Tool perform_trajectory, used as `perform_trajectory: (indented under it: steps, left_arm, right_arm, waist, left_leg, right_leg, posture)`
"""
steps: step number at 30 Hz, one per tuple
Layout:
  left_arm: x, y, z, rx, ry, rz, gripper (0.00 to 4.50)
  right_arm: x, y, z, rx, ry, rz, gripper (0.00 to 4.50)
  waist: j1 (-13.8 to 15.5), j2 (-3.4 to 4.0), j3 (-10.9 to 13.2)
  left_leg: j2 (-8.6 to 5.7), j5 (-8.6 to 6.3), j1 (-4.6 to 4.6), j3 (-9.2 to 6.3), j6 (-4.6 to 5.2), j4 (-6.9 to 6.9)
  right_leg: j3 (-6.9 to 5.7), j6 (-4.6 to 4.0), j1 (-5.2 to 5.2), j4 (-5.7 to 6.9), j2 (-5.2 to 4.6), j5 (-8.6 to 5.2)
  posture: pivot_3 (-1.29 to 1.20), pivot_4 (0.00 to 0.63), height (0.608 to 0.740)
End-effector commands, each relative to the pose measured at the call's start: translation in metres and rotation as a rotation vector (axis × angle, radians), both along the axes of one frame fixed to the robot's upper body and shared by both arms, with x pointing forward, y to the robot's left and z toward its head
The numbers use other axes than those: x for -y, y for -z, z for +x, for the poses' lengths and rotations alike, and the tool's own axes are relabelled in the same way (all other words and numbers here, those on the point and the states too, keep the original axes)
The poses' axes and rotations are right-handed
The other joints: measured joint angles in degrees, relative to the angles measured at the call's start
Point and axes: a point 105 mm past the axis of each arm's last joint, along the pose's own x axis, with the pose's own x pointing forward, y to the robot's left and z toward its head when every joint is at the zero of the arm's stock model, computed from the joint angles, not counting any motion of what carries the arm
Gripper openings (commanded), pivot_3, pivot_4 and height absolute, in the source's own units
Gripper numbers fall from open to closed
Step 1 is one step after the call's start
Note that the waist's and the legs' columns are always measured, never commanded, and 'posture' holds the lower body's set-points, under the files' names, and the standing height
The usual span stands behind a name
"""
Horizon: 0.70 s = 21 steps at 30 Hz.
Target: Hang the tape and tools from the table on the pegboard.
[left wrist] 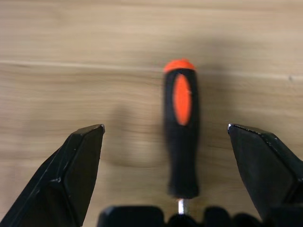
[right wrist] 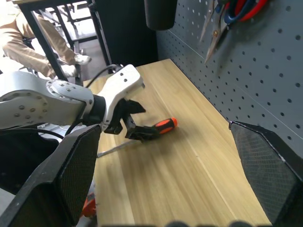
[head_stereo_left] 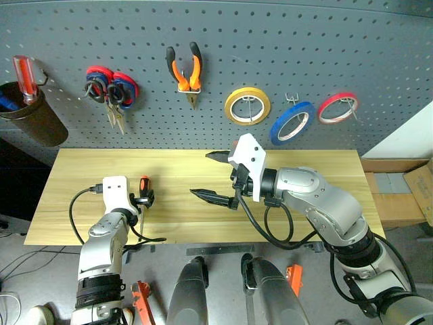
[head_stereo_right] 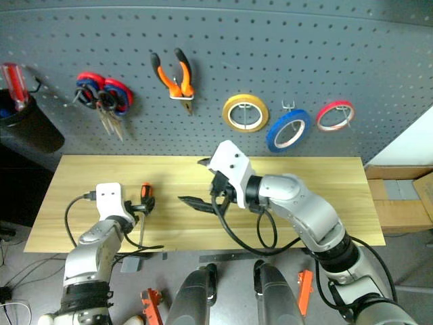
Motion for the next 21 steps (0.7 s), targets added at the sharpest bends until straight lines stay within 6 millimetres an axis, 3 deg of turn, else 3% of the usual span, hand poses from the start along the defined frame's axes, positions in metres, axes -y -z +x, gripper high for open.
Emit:
perform_trajectory:
  steps: [1, 6, 8, 17, 21]
  left_arm:
    - [-0.0021, 0.0033, 0.0023, -0.026, 0.027, -0.017, 4.48]
    - [-0.0076, 0.0060, 0.0043, -0.048, 0.022, 0.036, 4.31]
    - [-0.0069, 0.0057, 0.0042, -0.052, 0.033, 0.049, 3.89]
    - [-0.0070, 0.0059, 0.0022, -0.049, 0.023, 0.036, 0.86]
    - [-0.0055, 0.0038, 0.0005, -0.041, 0.015, 0.037, 0.85]
  right_arm:
    - [-0.0059, -0.0096, -0.0146, 0.047, -0.056, 0.010, 4.50]
    - [-0.0052, -0.0079, -0.0173, 0.038, -0.060, 0.007, 4.50]
    - [-0.0042, -0.0075, -0.0168, 0.038, -0.056, 0.007, 4.50]
    - [-0.0025, -0.0081, -0.0128, 0.037, -0.039, 0.014, 4.50]
    - [-0.0017, -0.0117, -0.0115, 0.020, -0.036, 0.047, 4.50]
  waist:
    - [-0.17, 0.03, 0.16]
    - [-0.48, 0.01, 0.66]
    - [-0.50, 0.04, 0.88]
    - [-1.22, 0.19, 1.13]
    - [-1.32, 0.19, 1.13]
  left_leg:
    - [0.00, 0.00, 0.00, 0.01, 0.00, 0.00]
    - [0.00, 0.00, 0.00, 0.04, -0.02, -0.05]
    - [0.00, 0.00, 0.00, 0.03, -0.02, -0.06]
    - [0.00, 0.00, 0.01, 0.08, -0.03, -0.14]
    - [0.00, 0.00, 0.01, 0.09, -0.03, -0.24]
  right_leg:
    - [0.01, 0.00, 0.00, 0.00, 0.00, 0.00]
    - [0.03, 0.01, -0.02, -0.04, -0.01, 0.00]
    - [0.03, 0.01, -0.02, -0.02, -0.01, 0.00]
    - [0.07, 0.01, -0.04, -0.09, -0.03, -0.01]
    - [0.07, 0.02, -0.04, -0.20, -0.03, -0.01]
  posture:
    - [0.08, 0.418, 0.740]
    - [0.07, 0.426, 0.740]
    - [0.07, 0.432, 0.740]
    - [0.07, 0.426, 0.740]
    - [0.07, 0.415, 0.740]
